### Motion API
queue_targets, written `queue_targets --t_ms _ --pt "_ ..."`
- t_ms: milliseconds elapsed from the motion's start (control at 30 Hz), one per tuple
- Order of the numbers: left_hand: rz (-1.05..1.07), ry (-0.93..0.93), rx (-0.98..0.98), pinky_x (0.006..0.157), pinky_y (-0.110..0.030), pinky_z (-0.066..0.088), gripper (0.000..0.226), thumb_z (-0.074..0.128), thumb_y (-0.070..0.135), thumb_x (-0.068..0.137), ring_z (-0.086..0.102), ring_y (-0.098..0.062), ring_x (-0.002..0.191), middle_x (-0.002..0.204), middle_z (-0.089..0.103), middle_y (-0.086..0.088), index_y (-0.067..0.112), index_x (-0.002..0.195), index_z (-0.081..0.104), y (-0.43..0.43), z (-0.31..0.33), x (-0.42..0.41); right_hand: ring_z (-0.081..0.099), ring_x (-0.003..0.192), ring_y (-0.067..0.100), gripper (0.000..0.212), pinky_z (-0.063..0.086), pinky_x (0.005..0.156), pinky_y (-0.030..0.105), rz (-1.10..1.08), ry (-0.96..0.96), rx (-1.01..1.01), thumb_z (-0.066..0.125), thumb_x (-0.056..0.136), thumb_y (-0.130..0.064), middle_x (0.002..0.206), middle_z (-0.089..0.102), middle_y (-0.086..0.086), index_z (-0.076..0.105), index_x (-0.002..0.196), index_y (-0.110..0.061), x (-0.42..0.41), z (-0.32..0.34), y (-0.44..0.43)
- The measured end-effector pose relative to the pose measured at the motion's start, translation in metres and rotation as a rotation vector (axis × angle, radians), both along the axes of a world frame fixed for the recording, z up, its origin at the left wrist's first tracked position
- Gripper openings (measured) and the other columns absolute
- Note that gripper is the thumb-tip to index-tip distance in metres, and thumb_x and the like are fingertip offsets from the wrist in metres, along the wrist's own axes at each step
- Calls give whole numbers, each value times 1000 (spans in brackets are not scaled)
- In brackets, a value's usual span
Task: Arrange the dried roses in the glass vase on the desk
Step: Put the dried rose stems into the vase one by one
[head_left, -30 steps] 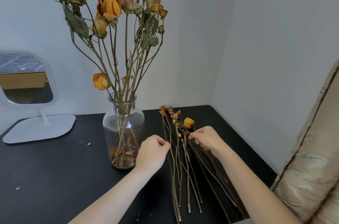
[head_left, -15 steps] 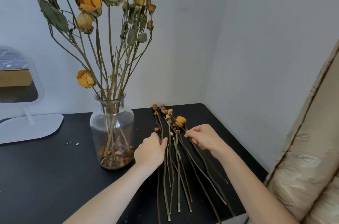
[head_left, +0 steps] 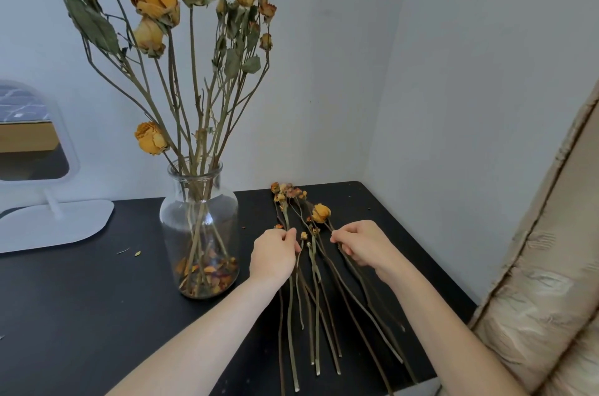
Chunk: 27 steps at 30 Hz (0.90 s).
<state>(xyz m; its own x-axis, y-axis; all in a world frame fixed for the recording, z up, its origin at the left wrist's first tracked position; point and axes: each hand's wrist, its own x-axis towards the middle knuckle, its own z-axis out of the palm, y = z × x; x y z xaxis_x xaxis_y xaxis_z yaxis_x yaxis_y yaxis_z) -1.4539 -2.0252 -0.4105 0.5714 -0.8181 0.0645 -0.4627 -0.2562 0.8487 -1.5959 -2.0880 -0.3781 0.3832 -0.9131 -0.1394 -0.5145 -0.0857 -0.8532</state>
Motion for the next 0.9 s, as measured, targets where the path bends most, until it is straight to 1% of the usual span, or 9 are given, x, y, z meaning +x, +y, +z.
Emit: queue_targets --t_ms 67,167,233,300,400,533,667,767,900 --pt "-51 -7 12 56 -18 33 45 39 28 98 54 -10 62 65 60 -2 18 58 58 2 1 0 35 32 2 20 31 46 16 -27 -31 -7 55 89 -19 47 45 -4 70 87 -5 1 0 0" --pt "-113 19 -7 57 -10 29 41 39 28 98 49 -6 63 70 59 -1 19 64 62 9 2 -3 34 34 2 20 31 38 14 -74 -86 -33 55 90 -19 48 45 -4 70 86 -6 1 2 -1" --pt "-142 23 -52 55 -9 30 37 41 28 98 43 -2 58 65 52 7 19 70 64 17 7 -4 35 33 1 16 30 37 12 -92 -127 -30 55 90 -19 48 46 -5 68 83 -12 1 5 0" --pt "-171 21 -127 50 -12 32 33 45 29 96 43 -7 51 54 47 7 21 72 65 30 16 -2 34 33 2 15 29 35 12 -77 -178 -16 55 90 -20 48 46 -4 67 84 -14 2 10 2" --pt "-224 38 -238 45 -17 28 29 46 32 94 33 -4 38 40 36 8 25 73 65 59 34 9 33 35 3 16 29 37 13 -46 -244 -28 55 91 -21 49 45 -5 67 83 -13 9 21 4" --pt "-305 120 -330 42 -17 23 27 46 41 89 24 -6 39 45 26 6 30 75 66 112 56 29 35 35 1 16 30 38 13 -36 -386 -84 51 93 -21 47 48 -7 65 88 -14 25 38 11" --pt "-220 -9 -410 41 -16 22 32 42 50 81 25 -5 42 48 30 3 29 77 65 168 74 61 36 36 0 15 30 37 13 27 -525 -101 45 96 -22 44 49 -8 59 93 -16 47 55 27" --pt "-49 -88 -480 39 -14 23 32 38 49 82 29 -4 41 51 41 5 31 75 64 198 87 92 41 35 -2 17 32 35 9 72 -572 -156 43 97 -23 46 50 -7 57 89 -17 62 63 39" --pt "215 -74 -672 36 -10 25 38 34 28 100 33 -3 40 57 48 10 30 73 61 215 107 136 44 36 -3 16 33 36 7 66 -586 -188 44 96 -23 50 50 -6 57 90 -17 74 66 48"
